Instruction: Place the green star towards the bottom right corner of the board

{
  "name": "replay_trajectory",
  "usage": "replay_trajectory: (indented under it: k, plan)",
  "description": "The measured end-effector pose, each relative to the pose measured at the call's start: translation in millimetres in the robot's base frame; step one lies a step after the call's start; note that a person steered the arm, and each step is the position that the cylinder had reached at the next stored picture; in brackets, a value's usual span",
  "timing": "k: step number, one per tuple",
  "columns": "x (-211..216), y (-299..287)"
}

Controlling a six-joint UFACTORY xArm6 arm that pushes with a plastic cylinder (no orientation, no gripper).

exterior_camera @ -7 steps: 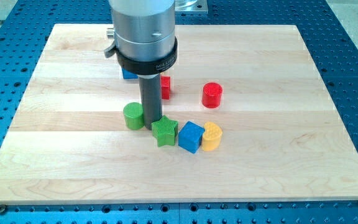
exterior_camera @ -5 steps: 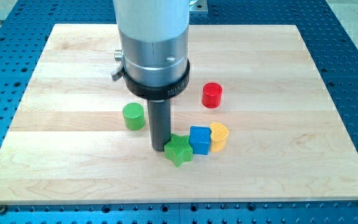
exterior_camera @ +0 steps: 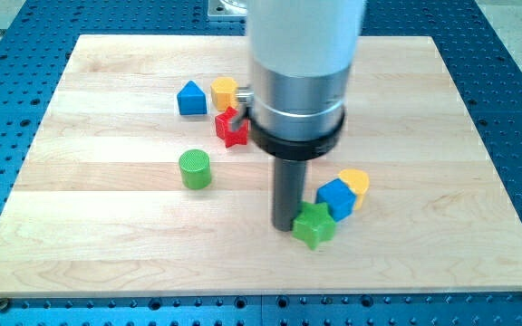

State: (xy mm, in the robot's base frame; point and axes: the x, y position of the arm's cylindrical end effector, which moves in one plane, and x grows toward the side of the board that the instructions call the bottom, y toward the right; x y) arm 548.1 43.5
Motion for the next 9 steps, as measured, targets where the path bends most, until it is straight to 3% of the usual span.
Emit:
replay_trajectory:
  k: [1,2,5,6,9]
  plan:
    - [0,51]
    - [0,64]
    - [-9,29]
    - [25,28]
    - [24,116]
